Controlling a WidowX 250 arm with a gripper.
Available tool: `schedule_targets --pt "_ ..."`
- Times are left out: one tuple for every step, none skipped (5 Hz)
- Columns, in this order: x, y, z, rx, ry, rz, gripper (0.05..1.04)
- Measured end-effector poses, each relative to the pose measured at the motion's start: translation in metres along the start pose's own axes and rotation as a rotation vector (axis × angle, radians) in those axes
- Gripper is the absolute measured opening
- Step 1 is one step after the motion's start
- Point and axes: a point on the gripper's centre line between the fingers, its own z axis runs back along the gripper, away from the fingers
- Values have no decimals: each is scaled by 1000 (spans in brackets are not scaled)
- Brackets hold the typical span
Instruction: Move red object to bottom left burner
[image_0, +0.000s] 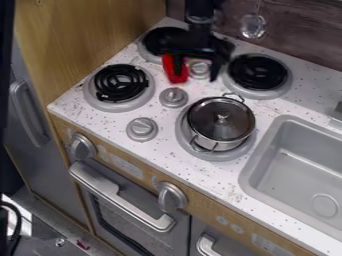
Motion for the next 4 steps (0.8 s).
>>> schedule_targets --pt "28 21 -18 0 2 97 999" --pt "45 30 -39 -16 17 173 999" --pt "52 31 -57 -35 39 232 999" --pt "51 29 -71 -43 65 250 999"
